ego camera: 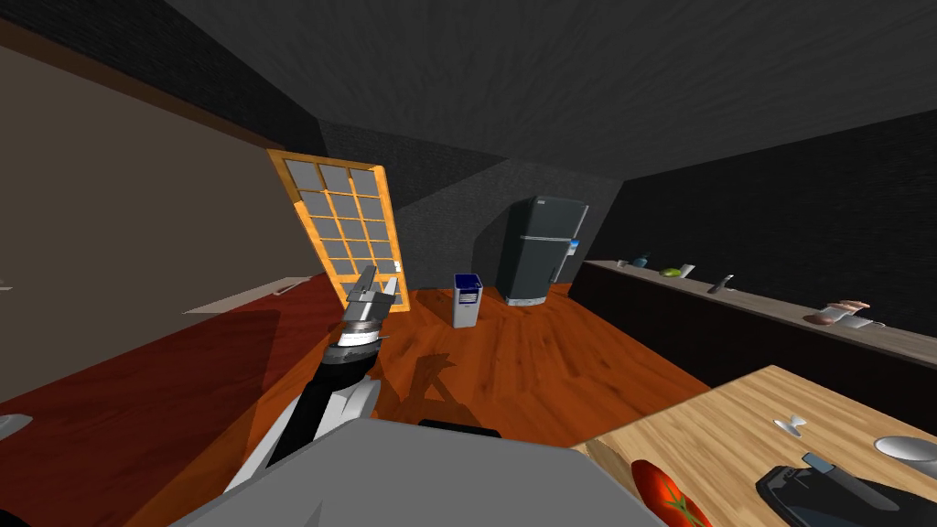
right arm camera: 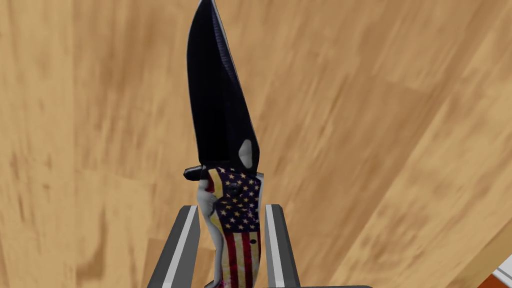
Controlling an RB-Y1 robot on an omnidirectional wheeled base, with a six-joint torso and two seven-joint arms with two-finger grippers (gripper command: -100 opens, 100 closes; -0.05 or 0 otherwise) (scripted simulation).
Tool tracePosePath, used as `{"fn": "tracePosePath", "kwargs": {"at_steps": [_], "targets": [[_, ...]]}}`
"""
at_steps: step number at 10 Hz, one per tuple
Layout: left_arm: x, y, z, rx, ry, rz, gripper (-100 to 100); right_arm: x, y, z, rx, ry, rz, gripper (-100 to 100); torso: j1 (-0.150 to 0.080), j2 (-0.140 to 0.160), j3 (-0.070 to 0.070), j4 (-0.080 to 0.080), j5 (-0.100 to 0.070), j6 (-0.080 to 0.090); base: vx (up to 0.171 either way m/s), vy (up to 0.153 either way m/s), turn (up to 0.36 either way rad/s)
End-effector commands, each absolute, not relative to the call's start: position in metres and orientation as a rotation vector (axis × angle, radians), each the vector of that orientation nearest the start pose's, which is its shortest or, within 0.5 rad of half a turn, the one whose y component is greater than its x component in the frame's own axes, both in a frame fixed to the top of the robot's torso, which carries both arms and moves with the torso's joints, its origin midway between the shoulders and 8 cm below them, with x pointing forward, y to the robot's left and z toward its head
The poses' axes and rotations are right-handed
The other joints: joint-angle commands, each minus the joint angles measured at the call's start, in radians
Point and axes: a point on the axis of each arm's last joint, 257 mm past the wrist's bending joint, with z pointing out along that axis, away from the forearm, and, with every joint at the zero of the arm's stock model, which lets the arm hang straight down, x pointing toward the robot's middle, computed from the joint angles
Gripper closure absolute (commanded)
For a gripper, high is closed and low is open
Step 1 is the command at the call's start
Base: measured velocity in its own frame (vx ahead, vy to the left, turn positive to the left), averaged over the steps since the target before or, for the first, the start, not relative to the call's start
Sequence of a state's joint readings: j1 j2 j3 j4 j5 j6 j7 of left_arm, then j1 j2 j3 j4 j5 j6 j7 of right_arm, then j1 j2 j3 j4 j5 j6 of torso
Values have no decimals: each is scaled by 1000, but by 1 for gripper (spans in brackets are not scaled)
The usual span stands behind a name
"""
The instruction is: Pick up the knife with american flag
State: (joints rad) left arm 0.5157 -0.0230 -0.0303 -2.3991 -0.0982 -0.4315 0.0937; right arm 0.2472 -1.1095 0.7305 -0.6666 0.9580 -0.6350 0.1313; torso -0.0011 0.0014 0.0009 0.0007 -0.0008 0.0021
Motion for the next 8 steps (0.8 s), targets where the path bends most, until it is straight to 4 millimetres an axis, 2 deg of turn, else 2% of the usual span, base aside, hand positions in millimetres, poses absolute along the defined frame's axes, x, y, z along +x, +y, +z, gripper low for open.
{"fn": "tracePosePath", "kwargs": {"at_steps": [1,3,4,5,6,7,8], "targets": [[332,261,59,-625,599,-1354,0,17,-621,-512,-800,3021,-8,100,0,0,0,0,0,0,0,0,0],[332,261,59,-625,599,-1354,0,17,-622,-512,-801,3021,-9,100,-1,0,0,0,0,0,0,0,0],[332,261,59,-625,599,-1354,0,17,-622,-512,-800,3021,-9,0,-1,0,0,0,0,0,0,0,0],[332,261,59,-625,599,-1354,0,26,-632,-501,-810,3017,-15,100,-1,0,0,0,-1,0,-10,38,-77],[332,261,59,-625,599,-1354,0,29,-635,-496,-815,3015,-16,100,1,0,0,0,0,0,-19,59,-76],[332,261,59,-625,599,-1354,0,27,-633,-500,-813,3015,-19,100,3,1,1,0,1,1,-9,24,-16],[332,261,59,-625,599,-1354,0,28,-634,-499,-813,3016,-17,0,1,1,0,0,0,0,0,0,0]]}}
